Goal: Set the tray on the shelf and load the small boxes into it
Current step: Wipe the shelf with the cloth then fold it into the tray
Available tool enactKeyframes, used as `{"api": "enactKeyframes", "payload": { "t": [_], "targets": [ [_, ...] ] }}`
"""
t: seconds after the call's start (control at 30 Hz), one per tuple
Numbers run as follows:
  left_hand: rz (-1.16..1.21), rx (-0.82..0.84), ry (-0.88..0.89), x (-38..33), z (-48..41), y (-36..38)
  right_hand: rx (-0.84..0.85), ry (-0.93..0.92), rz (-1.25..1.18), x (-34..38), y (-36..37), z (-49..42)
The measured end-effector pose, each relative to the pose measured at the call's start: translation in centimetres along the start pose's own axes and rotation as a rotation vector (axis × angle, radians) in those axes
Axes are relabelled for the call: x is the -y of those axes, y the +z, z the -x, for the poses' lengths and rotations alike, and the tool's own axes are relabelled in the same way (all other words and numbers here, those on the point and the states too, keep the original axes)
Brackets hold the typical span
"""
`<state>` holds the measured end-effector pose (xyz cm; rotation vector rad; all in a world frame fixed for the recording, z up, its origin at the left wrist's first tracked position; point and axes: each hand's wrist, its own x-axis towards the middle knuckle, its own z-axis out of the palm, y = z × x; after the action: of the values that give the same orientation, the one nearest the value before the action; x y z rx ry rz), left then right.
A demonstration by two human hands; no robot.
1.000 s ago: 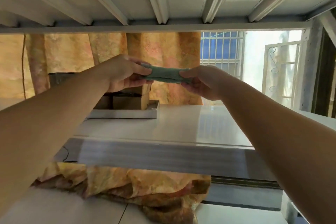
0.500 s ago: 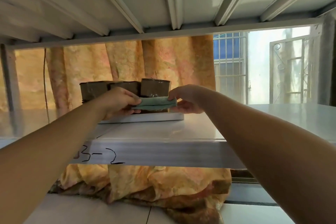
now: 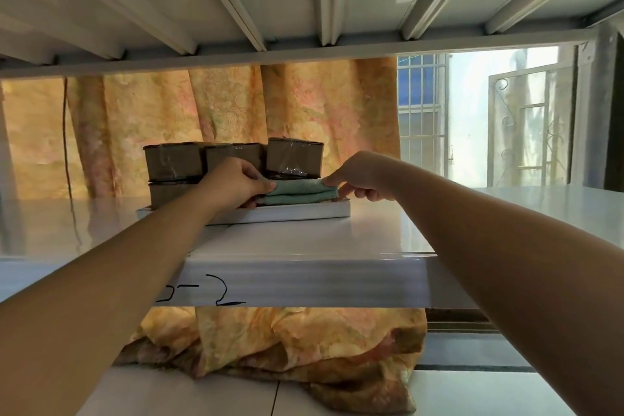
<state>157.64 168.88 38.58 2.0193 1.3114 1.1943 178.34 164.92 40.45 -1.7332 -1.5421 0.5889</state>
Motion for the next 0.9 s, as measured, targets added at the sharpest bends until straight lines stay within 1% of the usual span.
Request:
{"api": "enactKeyframes", "payload": {
  "t": [0.1,0.23,0.33,0.43,0.57,0.67,0.77,0.9],
  "targets": [
    [-0.122,-0.036,0.032,0.3,0.0,0.0,-0.016,-0.051,0.057,0.0,0.2,-0.1],
    [-0.175,-0.066,0.061,0.5,0.4,-0.1,-0.038,-0.130,0.157,-0.1,0.7,0.1],
    [-0.210,-0.075,0.054,0.6,0.4,-0.2,-0.029,-0.148,0.190,0.0,1.0,0.4],
    [-0.207,-0.074,0.021,0.7,0.4,-0.3,0.004,-0.121,0.221,0.2,0.9,0.8],
    [-0.137,-0.065,-0.031,0.7,0.3,-0.3,0.033,-0.073,0.342,0.6,0.6,1.2],
    [-0.087,-0.071,-0.049,0.6,0.3,-0.3,0.061,-0.043,0.354,1.0,0.7,1.1],
    [-0.087,-0.067,-0.058,0.6,0.4,-0.2,0.103,-0.011,0.359,1.5,0.6,0.9],
    [-0.140,-0.045,-0.080,0.7,0.3,-0.2,0.136,0.033,0.430,1.8,0.4,0.5]
  ]
}}
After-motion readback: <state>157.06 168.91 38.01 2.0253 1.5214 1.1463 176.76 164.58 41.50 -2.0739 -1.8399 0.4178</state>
